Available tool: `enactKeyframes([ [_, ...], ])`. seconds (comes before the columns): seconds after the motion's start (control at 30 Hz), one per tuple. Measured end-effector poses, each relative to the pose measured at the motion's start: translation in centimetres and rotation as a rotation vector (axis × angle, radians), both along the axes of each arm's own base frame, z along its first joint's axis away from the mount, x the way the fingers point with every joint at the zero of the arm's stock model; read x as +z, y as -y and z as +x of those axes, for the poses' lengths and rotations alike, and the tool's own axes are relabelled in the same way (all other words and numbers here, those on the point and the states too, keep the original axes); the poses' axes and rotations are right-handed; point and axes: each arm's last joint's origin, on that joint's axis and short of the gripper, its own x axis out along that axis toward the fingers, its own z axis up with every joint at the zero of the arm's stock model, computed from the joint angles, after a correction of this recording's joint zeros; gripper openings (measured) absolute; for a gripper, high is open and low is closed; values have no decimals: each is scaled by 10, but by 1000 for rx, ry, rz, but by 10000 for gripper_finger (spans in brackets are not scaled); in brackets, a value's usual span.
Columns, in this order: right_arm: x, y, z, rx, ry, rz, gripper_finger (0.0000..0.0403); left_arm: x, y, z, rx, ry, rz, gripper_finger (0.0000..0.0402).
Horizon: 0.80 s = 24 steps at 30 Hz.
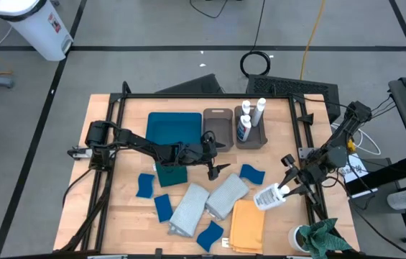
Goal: Pick & Place Kitchen Items
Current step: Put the white plastic restorer bottle into the right black bin
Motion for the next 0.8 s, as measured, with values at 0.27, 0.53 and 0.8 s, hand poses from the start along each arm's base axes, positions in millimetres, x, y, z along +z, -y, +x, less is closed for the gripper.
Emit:
enactKeyframes([
  [0.27,10,2,-2,-18,112,13,93,0,0,0,0,0,0,397],
  [0.53,18,6,-2,-124,193,8,93,0,0,0,0,0,0,397],
  [0.8,24,10,-3,-239,255,-12,93,0,0,0,0,0,0,397],
])
